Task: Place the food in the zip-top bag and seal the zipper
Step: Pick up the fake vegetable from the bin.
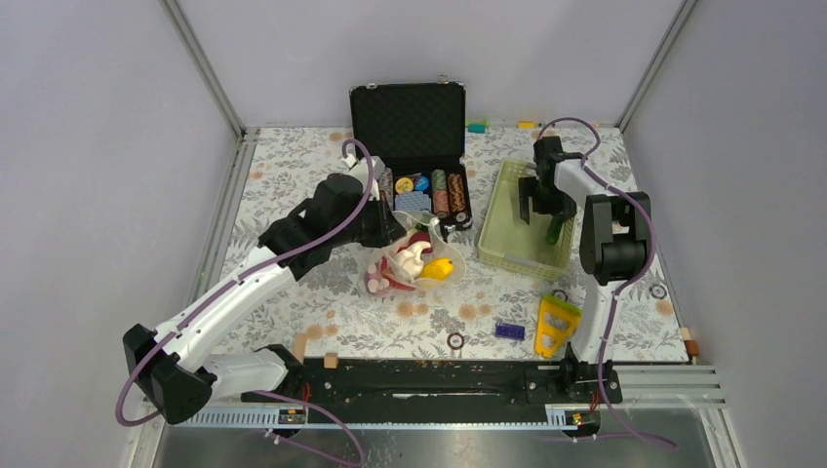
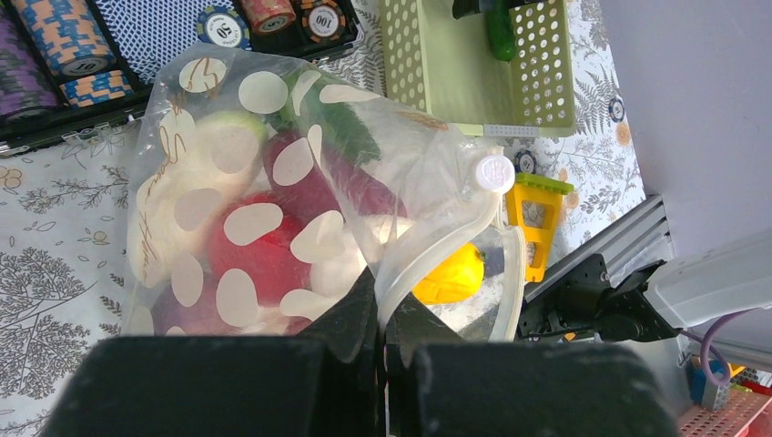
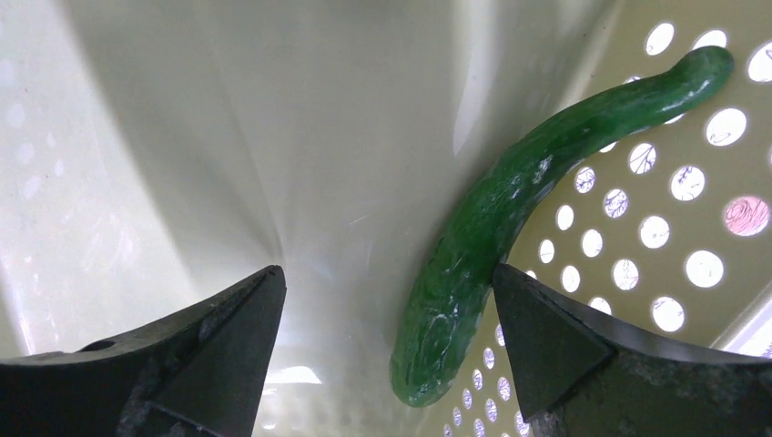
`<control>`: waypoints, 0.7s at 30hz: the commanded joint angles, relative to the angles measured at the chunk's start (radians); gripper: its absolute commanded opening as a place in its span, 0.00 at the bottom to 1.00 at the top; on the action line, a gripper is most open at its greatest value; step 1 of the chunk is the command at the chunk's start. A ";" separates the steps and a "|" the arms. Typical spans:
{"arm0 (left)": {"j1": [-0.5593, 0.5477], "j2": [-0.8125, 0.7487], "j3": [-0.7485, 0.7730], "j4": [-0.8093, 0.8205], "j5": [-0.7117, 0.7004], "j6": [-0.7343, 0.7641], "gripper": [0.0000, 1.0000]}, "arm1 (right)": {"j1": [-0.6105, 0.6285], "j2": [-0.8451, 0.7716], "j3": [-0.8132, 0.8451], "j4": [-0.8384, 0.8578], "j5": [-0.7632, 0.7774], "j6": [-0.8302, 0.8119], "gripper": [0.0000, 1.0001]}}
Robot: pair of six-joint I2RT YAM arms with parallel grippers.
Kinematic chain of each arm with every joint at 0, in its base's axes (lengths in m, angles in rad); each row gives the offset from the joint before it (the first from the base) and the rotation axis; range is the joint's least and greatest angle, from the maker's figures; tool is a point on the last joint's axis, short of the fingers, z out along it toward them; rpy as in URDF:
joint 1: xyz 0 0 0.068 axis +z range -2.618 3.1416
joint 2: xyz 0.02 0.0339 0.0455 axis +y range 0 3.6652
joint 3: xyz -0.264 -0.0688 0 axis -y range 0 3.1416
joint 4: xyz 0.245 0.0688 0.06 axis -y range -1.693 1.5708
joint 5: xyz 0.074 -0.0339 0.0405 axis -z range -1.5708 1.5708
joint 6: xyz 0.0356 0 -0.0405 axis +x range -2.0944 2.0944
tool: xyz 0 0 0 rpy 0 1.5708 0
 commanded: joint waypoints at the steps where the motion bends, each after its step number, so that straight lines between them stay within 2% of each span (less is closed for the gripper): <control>1: 0.012 -0.008 0.047 0.046 -0.008 0.015 0.00 | 0.011 -0.018 -0.051 0.072 -0.123 -0.108 0.88; 5: 0.016 -0.008 0.045 0.046 -0.014 0.014 0.00 | 0.011 -0.066 -0.111 0.143 -0.153 -0.161 0.84; 6: 0.017 -0.005 0.045 0.045 -0.014 0.014 0.00 | 0.011 -0.074 -0.115 0.145 -0.159 -0.169 0.81; 9: 0.021 -0.007 0.045 0.043 -0.011 0.014 0.00 | 0.011 -0.070 -0.114 0.119 -0.165 -0.183 0.70; 13: 0.025 -0.012 0.046 0.039 -0.015 0.015 0.00 | 0.010 -0.076 -0.110 0.062 -0.179 -0.188 0.64; 21: 0.041 0.002 0.043 0.053 0.004 0.014 0.00 | 0.009 -0.275 -0.224 0.198 -0.314 -0.257 0.69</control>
